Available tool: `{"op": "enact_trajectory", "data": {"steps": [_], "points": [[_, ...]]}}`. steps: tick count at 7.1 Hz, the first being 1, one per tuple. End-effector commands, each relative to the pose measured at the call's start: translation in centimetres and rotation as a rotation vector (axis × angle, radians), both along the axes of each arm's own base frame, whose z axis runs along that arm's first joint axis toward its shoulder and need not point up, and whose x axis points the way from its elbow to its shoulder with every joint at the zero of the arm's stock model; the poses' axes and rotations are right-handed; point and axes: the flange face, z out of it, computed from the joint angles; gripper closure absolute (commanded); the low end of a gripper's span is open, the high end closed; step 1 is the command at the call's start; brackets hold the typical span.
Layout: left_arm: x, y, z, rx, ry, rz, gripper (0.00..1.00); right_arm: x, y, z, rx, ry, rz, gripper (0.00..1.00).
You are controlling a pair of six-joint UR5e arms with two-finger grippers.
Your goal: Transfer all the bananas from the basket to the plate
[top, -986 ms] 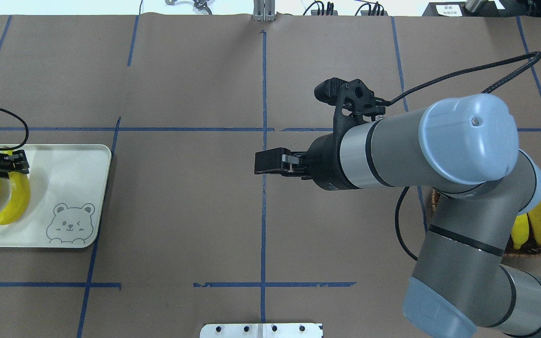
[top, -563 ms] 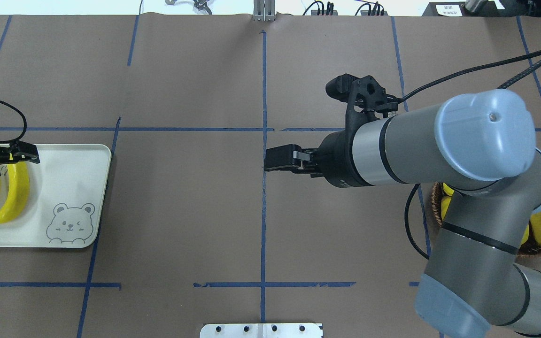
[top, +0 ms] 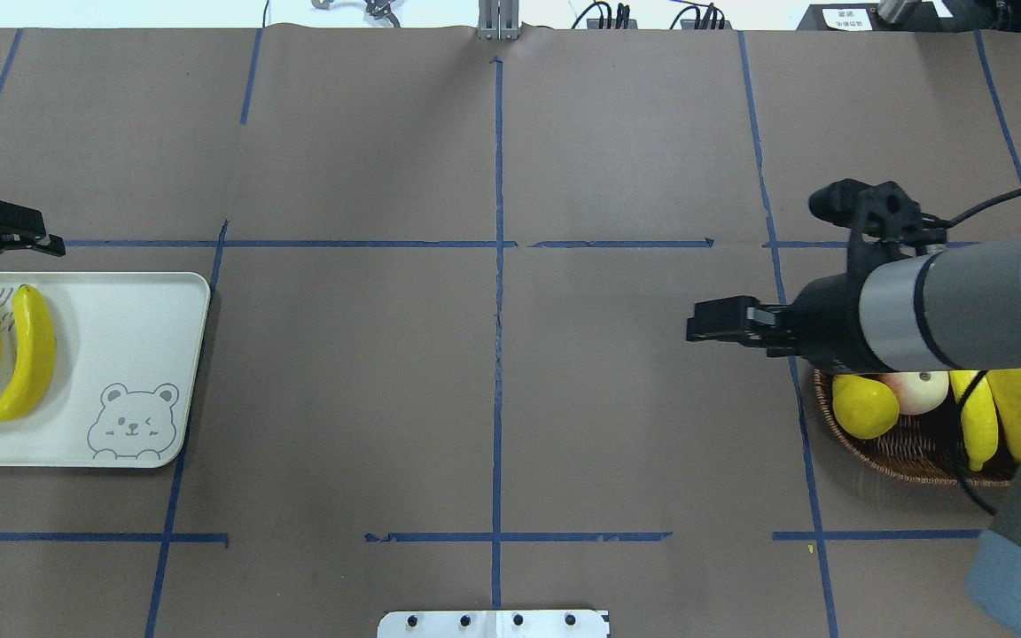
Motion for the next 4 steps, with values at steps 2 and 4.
{"op": "enact_trajectory", "data": {"steps": [2,4], "points": [[-0.2,0.6,-2.0,-0.014,0.043,-0.012,0.00,8.2,-0.2,10.2,0.068,0.222,-0.116,0.00],[-0.1,0.6,-2.6,-0.010,0.051,-0.016,0.00,11.8,-1.0,14.1,0.154,0.414,-0.263,0.00]]}}
